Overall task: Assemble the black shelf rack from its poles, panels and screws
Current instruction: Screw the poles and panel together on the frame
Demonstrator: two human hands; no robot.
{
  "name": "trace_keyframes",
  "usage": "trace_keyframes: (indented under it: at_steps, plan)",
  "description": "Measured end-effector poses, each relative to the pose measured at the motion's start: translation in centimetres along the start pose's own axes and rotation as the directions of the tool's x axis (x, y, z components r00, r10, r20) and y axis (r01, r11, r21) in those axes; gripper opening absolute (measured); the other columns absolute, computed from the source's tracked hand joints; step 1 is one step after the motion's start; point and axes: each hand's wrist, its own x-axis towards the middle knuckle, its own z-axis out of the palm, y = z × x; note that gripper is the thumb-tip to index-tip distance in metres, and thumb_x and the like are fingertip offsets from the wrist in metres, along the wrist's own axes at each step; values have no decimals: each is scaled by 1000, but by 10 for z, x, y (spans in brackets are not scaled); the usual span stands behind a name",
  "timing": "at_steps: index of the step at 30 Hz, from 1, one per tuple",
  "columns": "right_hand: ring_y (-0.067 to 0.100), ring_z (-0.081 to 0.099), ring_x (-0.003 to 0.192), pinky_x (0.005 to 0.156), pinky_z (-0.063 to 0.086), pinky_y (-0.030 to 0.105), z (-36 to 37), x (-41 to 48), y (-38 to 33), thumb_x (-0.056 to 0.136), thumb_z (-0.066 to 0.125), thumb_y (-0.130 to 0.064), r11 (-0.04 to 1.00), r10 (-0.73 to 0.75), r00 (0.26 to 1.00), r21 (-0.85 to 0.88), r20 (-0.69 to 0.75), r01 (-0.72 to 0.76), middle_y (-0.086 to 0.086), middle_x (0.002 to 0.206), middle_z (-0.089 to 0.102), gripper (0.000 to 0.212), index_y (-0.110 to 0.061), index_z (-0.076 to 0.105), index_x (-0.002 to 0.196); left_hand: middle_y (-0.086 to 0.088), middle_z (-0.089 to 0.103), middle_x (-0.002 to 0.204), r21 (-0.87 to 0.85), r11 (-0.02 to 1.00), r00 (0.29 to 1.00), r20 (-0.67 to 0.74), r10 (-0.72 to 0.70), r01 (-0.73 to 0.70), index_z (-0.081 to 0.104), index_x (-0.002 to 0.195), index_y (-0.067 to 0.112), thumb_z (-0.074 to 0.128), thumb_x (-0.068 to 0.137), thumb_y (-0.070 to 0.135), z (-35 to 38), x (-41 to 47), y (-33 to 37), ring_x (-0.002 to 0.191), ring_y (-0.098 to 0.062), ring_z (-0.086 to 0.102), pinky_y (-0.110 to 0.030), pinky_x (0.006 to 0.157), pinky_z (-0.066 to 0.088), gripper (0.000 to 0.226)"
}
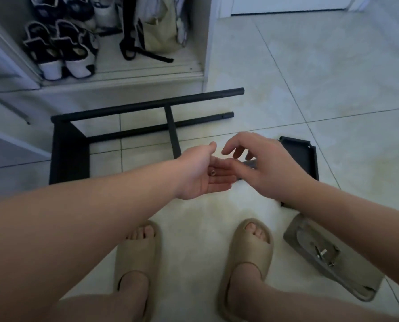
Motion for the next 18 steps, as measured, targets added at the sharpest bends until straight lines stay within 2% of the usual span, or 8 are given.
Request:
trace_keyframes:
  at_steps: [3,5,6,8,10,12,14,18]
  plan:
    - [0,59,88,75,46,18,21,18,11,97,65,-17,994,107,994,41,-33,-106,-15,93,65,4,-19,64,100,-10,69,74,25,1000,985,-171,-6,11,65,85,4,37,108,35,-36,6,-1,61,-18,65,-27,55,54,48]
    - [-9,57,86,75,43,9,42,27,26,99,63,-24,976,214,976,24,47,-216,-15,96,64,7,-24,62,106,-7,64,71,45,999,970,-241,14,-3,63,83,7,44,104,22,-60,14,-2,57,-15,57,-24,53,47,33]
    - [-9,57,88,79,43,9,53,30,34,99,62,-28,968,249,963,-6,106,-250,-14,101,64,13,-25,62,112,-5,60,67,72,997,957,-287,40,-20,62,81,8,47,101,19,-71,20,-2,54,-13,52,-22,51,42,27]
    - [2,55,103,93,45,23,76,36,49,100,60,-37,960,276,931,-112,238,-256,-10,115,63,29,-26,58,126,-2,52,63,205,977,905,-405,133,-52,64,83,9,52,97,17,-93,35,0,51,-14,42,-23,47,32,20]
    - [15,51,117,102,41,34,98,44,59,99,58,-44,957,252,896,-231,365,-175,-8,127,59,42,-26,53,137,-3,46,64,384,922,836,-491,245,-45,64,87,9,55,95,21,-114,51,1,54,-19,37,-26,52,28,17]
    - [19,50,119,106,37,37,117,54,67,98,57,-51,947,220,876,-309,429,-86,-7,132,56,49,-26,51,140,-3,40,68,498,867,811,-496,310,-26,59,91,14,56,95,32,-129,66,2,58,-20,34,-30,59,28,18]
    - [20,52,116,102,37,37,131,64,73,95,58,-57,945,205,875,-322,439,-59,-7,128,58,52,-26,53,137,-3,37,71,536,844,833,-458,310,-20,58,95,20,55,95,45,-138,80,1,62,-21,34,-32,65,30,25]
    - [18,59,92,77,42,33,152,78,82,91,63,-57,966,186,880,-245,436,-83,-9,99,64,39,-25,64,112,-8,39,74,613,788,885,-338,321,-51,65,96,18,57,93,51,-146,103,-2,64,-21,35,-33,67,30,34]
